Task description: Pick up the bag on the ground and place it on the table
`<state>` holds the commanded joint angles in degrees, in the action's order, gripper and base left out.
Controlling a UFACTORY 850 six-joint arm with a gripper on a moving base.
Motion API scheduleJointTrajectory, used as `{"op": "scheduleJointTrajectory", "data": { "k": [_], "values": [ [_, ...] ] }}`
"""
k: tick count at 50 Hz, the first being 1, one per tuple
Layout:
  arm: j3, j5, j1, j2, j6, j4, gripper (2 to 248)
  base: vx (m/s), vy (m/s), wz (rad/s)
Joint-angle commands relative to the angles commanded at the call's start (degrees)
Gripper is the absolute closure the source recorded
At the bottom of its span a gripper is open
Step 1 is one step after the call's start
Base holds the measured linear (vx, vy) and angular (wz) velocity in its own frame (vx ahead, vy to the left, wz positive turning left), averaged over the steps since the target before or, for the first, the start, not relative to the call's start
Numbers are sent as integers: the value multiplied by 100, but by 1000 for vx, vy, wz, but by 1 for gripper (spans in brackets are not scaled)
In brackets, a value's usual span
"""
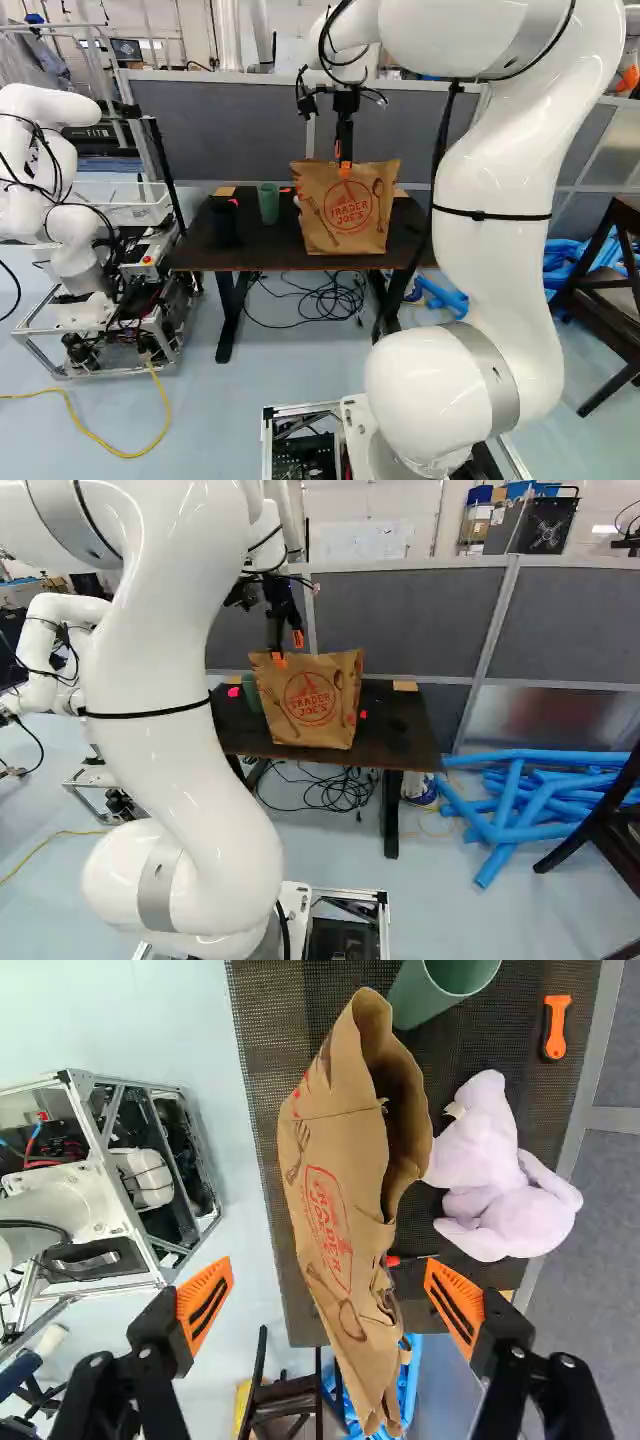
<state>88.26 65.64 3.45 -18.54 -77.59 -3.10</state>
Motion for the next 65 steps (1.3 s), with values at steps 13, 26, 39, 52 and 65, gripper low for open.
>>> {"op": "scheduleJointTrajectory", "data": {
  "k": [13,26,39,52,65],
  "values": [
    [124,295,-4,102,0,0,3,0,0,0],
    [265,690,-8,194,0,0,3,0,0,0],
    [348,1068,-9,329,0,0,3,0,0,0],
    [361,1127,-9,358,0,0,3,0,0,0],
    [361,1127,-9,358,0,0,3,-6,2,-13]
  ]
}}
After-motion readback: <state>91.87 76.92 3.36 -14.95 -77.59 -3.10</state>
